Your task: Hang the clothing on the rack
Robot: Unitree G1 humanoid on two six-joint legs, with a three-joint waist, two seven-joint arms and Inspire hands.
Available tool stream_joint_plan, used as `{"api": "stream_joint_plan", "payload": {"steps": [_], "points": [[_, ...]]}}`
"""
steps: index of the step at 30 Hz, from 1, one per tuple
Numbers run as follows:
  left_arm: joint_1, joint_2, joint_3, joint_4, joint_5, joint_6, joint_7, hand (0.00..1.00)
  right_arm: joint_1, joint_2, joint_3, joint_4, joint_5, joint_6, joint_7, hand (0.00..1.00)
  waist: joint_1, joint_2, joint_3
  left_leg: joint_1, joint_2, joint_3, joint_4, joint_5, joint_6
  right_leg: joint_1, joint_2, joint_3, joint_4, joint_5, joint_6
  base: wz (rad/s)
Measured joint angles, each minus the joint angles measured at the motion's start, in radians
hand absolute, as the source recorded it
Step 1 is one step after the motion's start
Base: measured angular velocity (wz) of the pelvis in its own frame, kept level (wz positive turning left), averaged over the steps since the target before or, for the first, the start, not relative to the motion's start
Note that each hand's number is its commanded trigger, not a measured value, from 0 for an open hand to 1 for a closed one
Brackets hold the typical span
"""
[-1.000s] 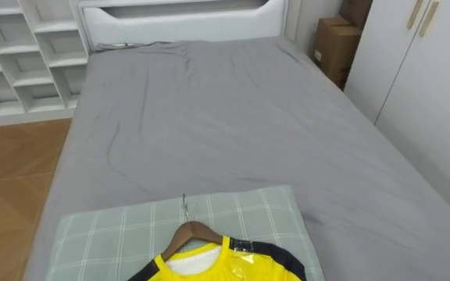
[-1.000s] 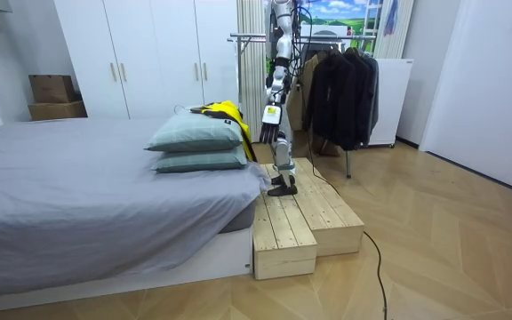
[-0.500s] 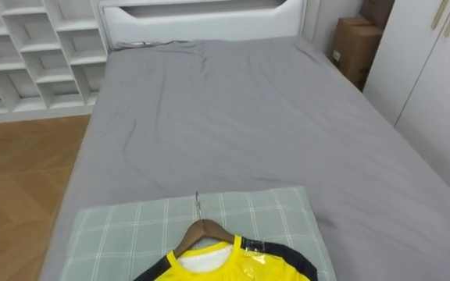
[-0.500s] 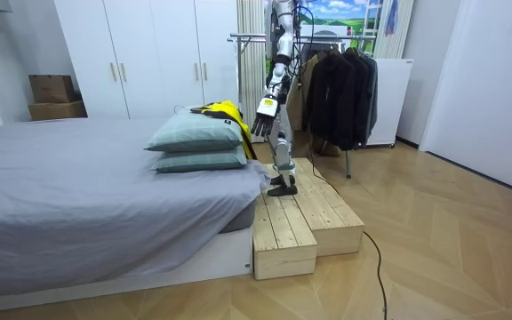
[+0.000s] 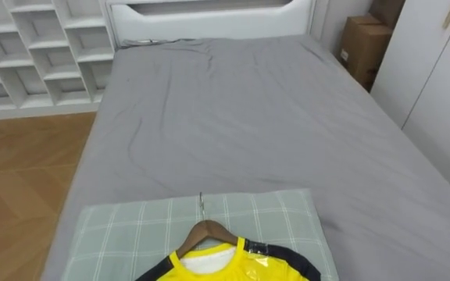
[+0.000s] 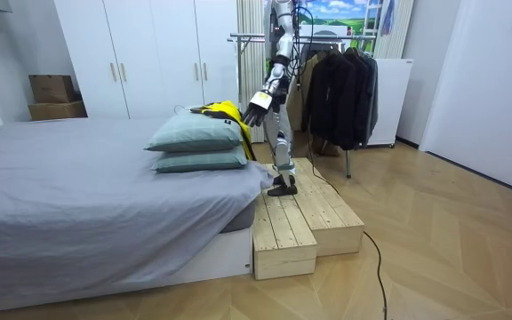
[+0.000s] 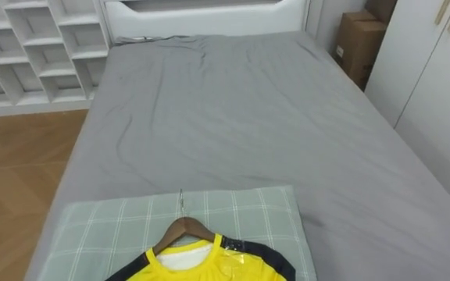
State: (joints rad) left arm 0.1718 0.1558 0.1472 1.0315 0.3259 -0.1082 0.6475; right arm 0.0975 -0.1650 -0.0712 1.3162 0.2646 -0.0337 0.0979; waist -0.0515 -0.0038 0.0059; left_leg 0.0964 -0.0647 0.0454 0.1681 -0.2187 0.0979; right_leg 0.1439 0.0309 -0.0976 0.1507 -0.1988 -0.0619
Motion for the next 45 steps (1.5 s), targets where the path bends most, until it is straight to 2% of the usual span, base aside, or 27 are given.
{"api": "stream_joint_plan", "payload": {"steps": [6, 9, 10, 17, 25, 29, 33, 40, 45], "points": [[0.004, 0.001, -0.035, -0.106, 0.106, -0.005, 0.07, 0.0, 0.001, 0.0, 0.0, -0.007, 0.0, 0.0, 0.005, 0.0, -0.005, 0.002, -0.0036, -0.001, -0.001, -0.003, 0.002, 0.0, 0.0, 0.002, -0.002, -0.016, 0.0, 0.0, 0.0, 0.02], [0.004, 0.002, -0.075, -0.156, 0.145, -0.005, 0.098, 0.0, 0.0, 0.0, 0.001, -0.007, 0.004, 0.0, 0.004, 0.0, -0.024, 0.004, -0.0043, 0.0, -0.004, -0.022, 0.015, 0.001, 0.0, 0.014, -0.005, -0.041, 0.0, 0.0, 0.0, 0.19], [0.003, 0.002, -0.085, -0.171, 0.161, -0.006, 0.106, 0.0, -0.001, 0.0, 0.002, -0.007, 0.005, 0.0, 0.004, 0.0, -0.025, 0.007, -0.0069, 0.001, -0.003, -0.022, 0.017, 0.0, 0.0, 0.015, -0.006, -0.042, 0.0, 0.0, 0.0, 0.05], [-0.017, 0.002, -0.092, -0.227, 0.252, -0.004, 0.137, 0.0, -0.003, 0.0, 0.008, -0.008, 0.005, 0.001, 0.011, 0.0, -0.03, 0.011, -0.0046, -0.001, -0.003, -0.025, 0.015, 0.0, 0.0, 0.014, -0.005, -0.044, -0.001, 0.0, 0.0, 0.0], [-0.036, 0.002, -0.094, -0.259, 0.275, -0.007, 0.2, 0.0, -0.002, 0.0, 0.011, -0.002, 0.005, 0.001, 0.0, 0.0, -0.051, 0.011, -0.0053, -0.004, -0.003, -0.021, 0.014, 0.0, 0.0, -0.001, -0.005, -0.042, 0.0, 0.0, 0.0, -0.01], [-0.071, 0.004, -0.105, -0.263, 0.276, -0.01, 0.201, 0.0, -0.004, 0.0, 0.031, 0.001, 0.006, 0.0, -0.007, 0.0, -0.053, 0.007, -0.0047, -0.009, -0.003, -0.019, 0.021, 0.0, 0.0, -0.002, -0.005, -0.043, 0.0, 0.0, 0.0, 0.0], [-0.084, 0.006, -0.115, -0.264, 0.287, -0.029, 0.201, 0.0, -0.007, 0.005, 0.031, 0.001, 0.005, 0.0, -0.008, 0.0, -0.054, 0.001, -0.0051, -0.014, -0.002, -0.015, 0.021, 0.0, 0.0, -0.002, -0.005, -0.041, 0.0, 0.0, 0.0, -0.02], [-0.095, 0.006, -0.121, -0.27, 0.302, -0.029, 0.2, 0.0, -0.007, 0.008, 0.031, 0.002, 0.007, 0.0, 0.0, 0.0, -0.058, -0.004, -0.0047, -0.016, -0.002, -0.004, 0.029, 0.0, 0.0, -0.005, -0.006, -0.029, 0.0, 0.0, 0.0, -0.03], [-0.096, 0.006, -0.137, -0.317, 0.306, -0.029, 0.188, 0.0, -0.006, 0.006, 0.03, 0.0, 0.007, -0.001, 0.014, 0.0, -0.062, 0.0, -0.0038, -0.015, -0.002, -0.004, 0.029, 0.0, 0.0, -0.001, -0.006, -0.027, 0.0, 0.0, 0.0, 0.0]]}}
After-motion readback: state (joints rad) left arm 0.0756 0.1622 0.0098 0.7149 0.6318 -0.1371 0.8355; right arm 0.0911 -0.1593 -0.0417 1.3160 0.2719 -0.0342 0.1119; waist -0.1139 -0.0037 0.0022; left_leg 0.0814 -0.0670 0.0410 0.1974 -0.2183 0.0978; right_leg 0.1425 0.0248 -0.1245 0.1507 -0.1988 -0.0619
